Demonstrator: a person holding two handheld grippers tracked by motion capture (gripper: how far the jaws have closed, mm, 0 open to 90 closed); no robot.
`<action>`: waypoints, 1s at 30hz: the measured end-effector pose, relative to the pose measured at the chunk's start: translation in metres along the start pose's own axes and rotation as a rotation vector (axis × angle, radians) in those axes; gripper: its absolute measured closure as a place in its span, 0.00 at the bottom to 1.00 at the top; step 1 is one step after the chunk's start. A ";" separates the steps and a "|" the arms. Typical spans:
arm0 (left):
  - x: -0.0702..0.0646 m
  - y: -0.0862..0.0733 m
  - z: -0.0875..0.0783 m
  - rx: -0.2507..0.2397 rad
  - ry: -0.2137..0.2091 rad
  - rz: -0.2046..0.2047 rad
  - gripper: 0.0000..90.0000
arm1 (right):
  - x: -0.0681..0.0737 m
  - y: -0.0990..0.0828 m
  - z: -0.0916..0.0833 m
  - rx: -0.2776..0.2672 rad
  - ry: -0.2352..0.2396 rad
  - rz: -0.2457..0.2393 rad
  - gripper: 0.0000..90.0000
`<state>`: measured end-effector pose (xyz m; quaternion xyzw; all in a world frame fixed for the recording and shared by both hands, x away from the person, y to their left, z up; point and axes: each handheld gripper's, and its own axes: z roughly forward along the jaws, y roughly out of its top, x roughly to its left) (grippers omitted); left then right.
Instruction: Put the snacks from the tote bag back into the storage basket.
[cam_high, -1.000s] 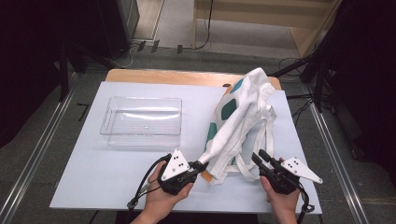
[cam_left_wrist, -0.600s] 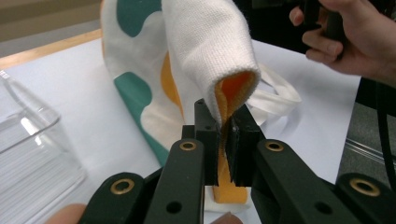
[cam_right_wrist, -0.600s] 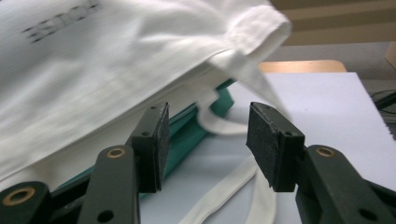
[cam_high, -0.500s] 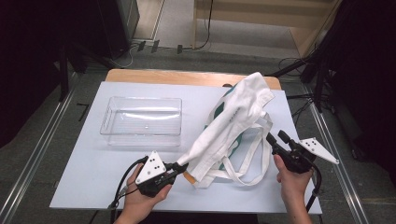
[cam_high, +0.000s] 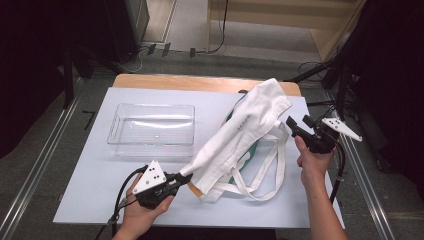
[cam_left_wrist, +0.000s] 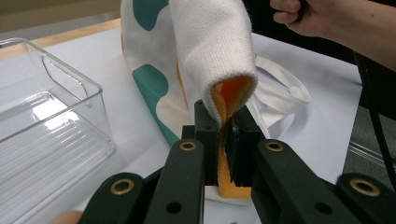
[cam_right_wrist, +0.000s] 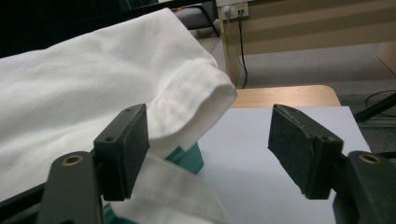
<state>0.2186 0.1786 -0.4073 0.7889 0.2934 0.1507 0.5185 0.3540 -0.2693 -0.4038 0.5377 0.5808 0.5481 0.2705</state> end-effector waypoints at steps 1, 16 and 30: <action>0.001 0.000 -0.002 0.004 -0.001 0.008 0.95 | 0.000 0.000 0.000 0.000 0.000 0.000 0.33; 0.010 -0.013 -0.006 0.017 -0.013 0.003 0.95 | 0.002 0.020 0.055 0.151 0.137 0.037 0.28; 0.007 -0.014 -0.005 0.014 0.013 -0.009 0.94 | 0.007 0.003 0.036 0.102 0.119 -0.084 0.98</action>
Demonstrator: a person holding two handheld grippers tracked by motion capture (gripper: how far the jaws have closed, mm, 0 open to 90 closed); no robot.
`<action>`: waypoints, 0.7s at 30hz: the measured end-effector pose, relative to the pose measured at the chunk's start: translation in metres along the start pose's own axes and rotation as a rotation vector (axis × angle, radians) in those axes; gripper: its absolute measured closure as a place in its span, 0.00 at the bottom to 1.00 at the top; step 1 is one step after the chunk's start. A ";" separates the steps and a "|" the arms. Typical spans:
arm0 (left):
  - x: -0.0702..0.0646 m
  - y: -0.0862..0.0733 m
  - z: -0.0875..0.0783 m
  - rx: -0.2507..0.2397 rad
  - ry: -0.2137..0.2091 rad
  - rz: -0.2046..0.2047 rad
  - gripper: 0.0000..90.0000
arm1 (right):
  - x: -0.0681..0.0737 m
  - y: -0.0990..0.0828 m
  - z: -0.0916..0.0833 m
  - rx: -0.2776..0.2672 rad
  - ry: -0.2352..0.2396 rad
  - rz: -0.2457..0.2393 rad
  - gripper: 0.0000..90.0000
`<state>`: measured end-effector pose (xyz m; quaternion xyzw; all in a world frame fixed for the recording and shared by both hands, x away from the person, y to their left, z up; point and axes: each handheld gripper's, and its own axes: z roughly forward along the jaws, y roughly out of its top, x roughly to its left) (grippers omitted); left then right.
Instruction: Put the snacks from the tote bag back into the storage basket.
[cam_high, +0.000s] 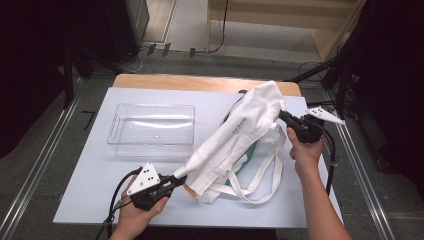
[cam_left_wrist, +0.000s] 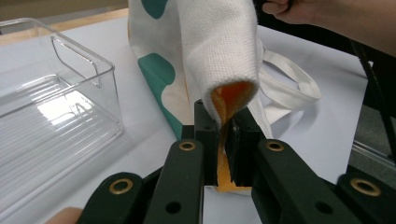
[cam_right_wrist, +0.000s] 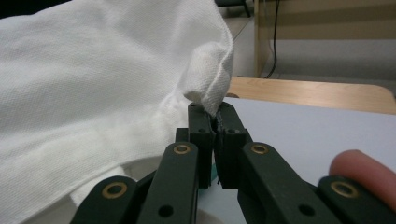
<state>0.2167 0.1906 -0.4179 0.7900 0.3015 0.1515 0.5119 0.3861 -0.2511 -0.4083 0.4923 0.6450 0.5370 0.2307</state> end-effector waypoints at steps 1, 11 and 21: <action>-0.001 0.000 0.001 -0.003 0.005 0.001 0.94 | 0.001 -0.003 -0.005 -0.010 -0.007 -0.007 0.99; -0.008 0.008 0.017 -0.024 -0.012 -0.098 0.94 | 0.039 -0.048 -0.070 -0.119 -0.048 -0.117 0.99; -0.003 0.011 0.034 -0.022 0.014 -0.211 0.94 | 0.043 -0.067 -0.138 -0.131 -0.163 -0.145 0.88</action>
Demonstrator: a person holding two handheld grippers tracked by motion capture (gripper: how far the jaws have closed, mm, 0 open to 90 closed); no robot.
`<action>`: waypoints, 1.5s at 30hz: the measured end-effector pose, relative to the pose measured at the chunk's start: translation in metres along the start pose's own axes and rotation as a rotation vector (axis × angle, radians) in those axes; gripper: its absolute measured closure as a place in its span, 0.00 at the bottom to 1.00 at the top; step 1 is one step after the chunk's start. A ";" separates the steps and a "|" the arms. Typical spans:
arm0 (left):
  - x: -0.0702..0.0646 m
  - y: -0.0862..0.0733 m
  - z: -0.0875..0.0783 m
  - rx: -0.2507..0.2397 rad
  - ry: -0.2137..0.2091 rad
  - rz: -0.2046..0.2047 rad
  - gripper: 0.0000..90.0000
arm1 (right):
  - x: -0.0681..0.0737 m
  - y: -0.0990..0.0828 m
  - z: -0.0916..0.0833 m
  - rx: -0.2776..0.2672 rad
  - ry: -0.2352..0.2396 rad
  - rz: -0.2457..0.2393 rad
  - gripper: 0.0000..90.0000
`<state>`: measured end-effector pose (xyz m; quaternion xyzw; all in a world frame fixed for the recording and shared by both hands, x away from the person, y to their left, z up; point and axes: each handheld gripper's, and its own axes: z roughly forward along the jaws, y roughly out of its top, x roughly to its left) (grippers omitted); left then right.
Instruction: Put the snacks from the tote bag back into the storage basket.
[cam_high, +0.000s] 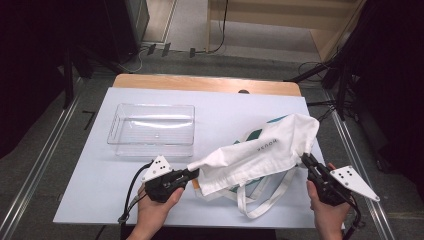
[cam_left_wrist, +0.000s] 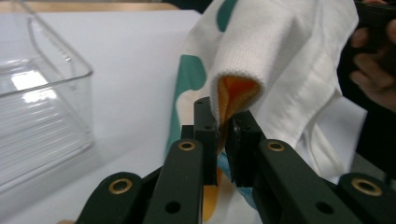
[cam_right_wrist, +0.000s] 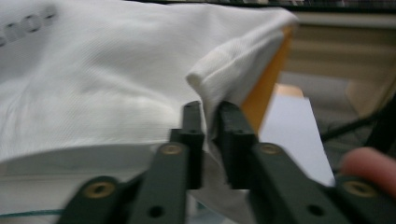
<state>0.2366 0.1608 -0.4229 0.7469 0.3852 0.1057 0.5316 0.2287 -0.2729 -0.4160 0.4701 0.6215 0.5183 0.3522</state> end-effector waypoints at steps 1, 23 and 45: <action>0.000 0.000 0.001 -0.002 0.009 0.004 0.94 | -0.007 -0.002 -0.001 0.011 -0.009 0.042 0.75; -0.016 0.005 0.003 -0.024 0.003 0.079 0.94 | -0.042 0.009 0.020 0.044 0.035 0.109 0.90; -0.008 0.033 0.037 0.002 0.035 -0.003 0.46 | -0.066 0.005 -0.036 -0.029 -0.108 0.193 0.25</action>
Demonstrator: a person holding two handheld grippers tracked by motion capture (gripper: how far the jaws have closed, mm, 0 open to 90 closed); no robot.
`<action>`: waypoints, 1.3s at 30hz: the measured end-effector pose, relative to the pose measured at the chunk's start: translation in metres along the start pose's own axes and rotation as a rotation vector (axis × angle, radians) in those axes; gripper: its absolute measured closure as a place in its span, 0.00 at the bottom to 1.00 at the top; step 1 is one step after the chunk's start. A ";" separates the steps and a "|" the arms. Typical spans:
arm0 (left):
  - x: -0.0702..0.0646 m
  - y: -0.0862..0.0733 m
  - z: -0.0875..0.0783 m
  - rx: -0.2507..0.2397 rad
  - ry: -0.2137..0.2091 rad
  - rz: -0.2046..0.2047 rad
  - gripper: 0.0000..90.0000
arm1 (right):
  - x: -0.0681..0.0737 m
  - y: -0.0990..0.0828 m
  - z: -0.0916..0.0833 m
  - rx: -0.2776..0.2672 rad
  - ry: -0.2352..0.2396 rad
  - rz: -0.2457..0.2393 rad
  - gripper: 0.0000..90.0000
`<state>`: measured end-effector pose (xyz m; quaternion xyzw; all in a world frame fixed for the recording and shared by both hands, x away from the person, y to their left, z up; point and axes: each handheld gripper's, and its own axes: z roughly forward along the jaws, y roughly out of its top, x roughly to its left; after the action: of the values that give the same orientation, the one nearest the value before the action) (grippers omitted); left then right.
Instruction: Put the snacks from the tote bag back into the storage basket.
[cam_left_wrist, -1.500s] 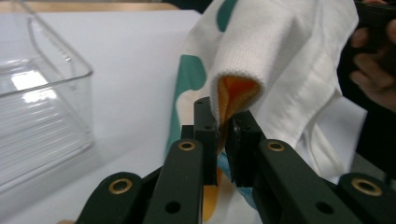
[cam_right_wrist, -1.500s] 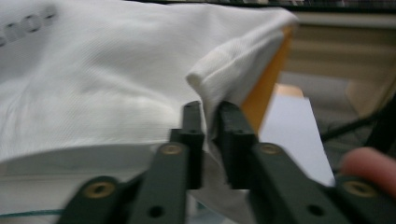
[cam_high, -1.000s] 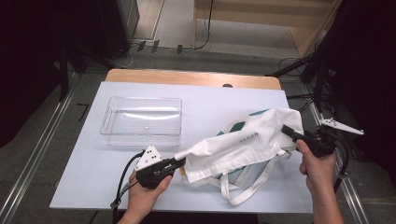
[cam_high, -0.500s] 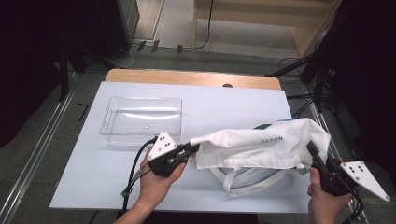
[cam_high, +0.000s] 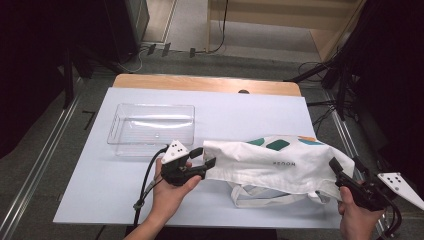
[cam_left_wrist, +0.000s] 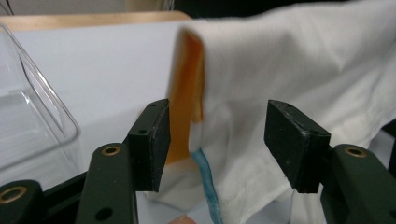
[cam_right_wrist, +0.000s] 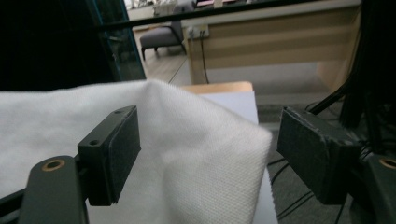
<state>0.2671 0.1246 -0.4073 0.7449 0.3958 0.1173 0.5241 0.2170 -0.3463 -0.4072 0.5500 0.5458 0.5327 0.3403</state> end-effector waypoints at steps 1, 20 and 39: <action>-0.002 -0.002 0.001 0.012 0.001 0.008 0.46 | 0.000 0.000 0.000 0.000 0.000 0.000 0.25; 0.012 0.065 0.025 -0.050 0.010 -0.038 0.99 | 0.036 -0.014 -0.011 0.011 0.090 -0.105 0.94; 0.051 0.057 0.032 -0.068 0.044 -0.105 0.63 | 0.048 -0.028 0.019 0.019 0.069 -0.095 0.88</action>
<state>0.3460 0.1308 -0.3830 0.7023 0.4415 0.1193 0.5456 0.2211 -0.2915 -0.4276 0.5081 0.5877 0.5294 0.3408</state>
